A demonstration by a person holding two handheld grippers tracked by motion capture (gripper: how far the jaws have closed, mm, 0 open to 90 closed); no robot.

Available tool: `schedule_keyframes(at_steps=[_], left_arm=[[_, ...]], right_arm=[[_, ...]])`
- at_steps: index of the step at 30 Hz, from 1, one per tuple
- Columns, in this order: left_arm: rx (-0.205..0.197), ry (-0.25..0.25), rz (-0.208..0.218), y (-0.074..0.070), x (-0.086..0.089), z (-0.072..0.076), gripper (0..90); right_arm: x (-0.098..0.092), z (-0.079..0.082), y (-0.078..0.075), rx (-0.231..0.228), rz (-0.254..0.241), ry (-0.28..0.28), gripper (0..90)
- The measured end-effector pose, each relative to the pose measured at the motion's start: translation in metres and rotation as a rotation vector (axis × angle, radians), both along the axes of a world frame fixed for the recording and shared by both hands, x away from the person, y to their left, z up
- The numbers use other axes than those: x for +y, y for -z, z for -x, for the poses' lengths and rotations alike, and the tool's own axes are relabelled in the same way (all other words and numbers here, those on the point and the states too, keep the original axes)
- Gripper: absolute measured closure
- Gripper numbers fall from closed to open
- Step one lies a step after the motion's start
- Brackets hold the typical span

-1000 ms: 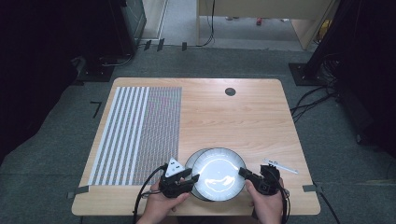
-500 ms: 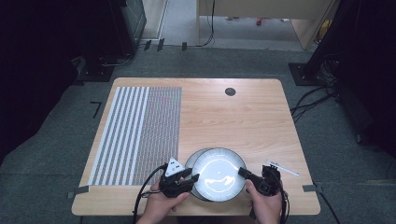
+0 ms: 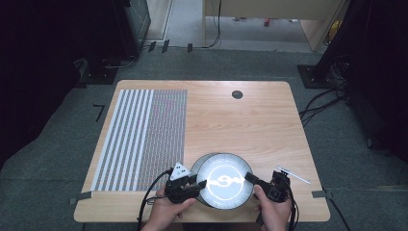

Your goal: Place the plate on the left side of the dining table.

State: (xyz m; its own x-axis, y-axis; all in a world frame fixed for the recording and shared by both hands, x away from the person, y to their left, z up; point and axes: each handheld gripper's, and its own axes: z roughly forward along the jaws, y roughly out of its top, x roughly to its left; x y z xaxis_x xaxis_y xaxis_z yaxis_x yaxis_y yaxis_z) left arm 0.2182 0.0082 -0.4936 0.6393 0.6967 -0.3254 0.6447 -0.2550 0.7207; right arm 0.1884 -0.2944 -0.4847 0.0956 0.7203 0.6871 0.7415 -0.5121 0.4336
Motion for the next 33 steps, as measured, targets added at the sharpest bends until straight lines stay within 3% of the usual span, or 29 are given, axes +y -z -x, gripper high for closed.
schedule_keyframes(at_steps=[7, 14, 25, 33], left_arm=[[0.017, -0.002, 0.021, -0.003, 0.002, -0.001, 62.9], [0.007, -0.007, 0.031, -0.011, 0.004, 0.0, 63.6], [-0.004, -0.013, 0.051, -0.029, 0.015, -0.001, 64.8], [0.003, -0.066, 0.077, -0.044, 0.034, -0.008, 68.0]], right_arm=[[0.0, 0.001, -0.002, -0.012, -0.011, -0.001, 83.5], [0.001, 0.002, -0.008, -0.037, -0.019, -0.003, 83.3], [0.01, 0.0, -0.028, -0.089, -0.025, -0.016, 82.9], [0.025, -0.009, -0.042, -0.119, -0.025, -0.035, 82.7]])
